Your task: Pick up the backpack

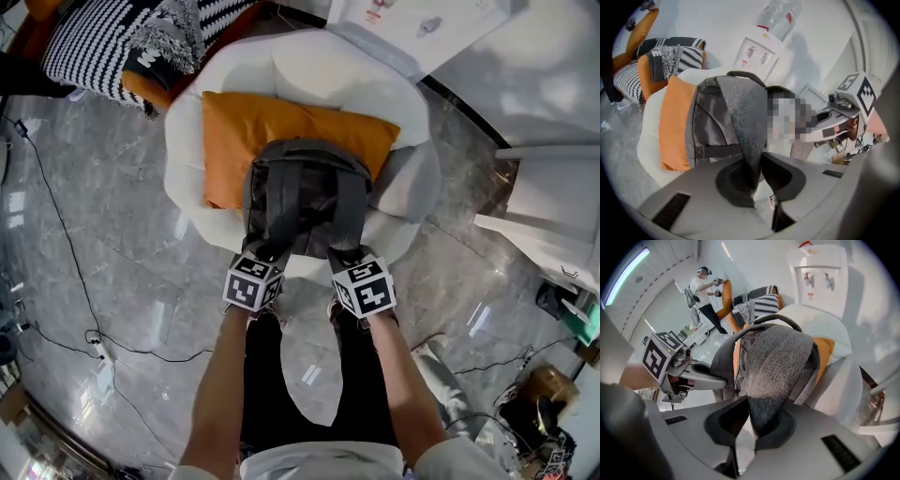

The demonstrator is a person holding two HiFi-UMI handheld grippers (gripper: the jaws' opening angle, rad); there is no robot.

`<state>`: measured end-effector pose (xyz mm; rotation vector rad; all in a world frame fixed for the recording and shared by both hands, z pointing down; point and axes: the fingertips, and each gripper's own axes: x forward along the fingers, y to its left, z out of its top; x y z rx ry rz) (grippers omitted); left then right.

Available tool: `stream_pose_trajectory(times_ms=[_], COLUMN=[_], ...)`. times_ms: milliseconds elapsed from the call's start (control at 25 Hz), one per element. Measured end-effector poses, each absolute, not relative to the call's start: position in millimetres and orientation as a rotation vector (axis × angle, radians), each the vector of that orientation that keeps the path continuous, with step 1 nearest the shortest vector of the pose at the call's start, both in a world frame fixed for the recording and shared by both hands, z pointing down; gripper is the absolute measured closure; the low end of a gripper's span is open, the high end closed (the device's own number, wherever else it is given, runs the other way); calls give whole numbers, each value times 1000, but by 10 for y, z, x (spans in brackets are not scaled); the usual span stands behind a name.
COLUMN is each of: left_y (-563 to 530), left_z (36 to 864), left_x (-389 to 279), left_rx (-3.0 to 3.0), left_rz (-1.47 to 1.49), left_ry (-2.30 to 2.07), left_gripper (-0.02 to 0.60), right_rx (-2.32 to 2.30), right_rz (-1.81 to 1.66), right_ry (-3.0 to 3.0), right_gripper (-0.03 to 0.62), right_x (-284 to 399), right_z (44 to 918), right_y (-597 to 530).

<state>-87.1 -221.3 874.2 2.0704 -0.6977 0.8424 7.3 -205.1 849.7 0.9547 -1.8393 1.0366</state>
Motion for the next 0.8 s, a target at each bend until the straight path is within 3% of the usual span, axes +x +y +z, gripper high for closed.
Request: stream_pose_trajectory(times_ms=[800], left_y=[-2114], left_z=[8002], left_x=[-894], left_rx=[2150], left_rz=[719], left_ry=[-763], left_gripper=[520], right_rx=[985], right_rz=[969], right_ry=[-1924], right_gripper=[557], right_x=[13], right_z=[7733], right_y=[-2036])
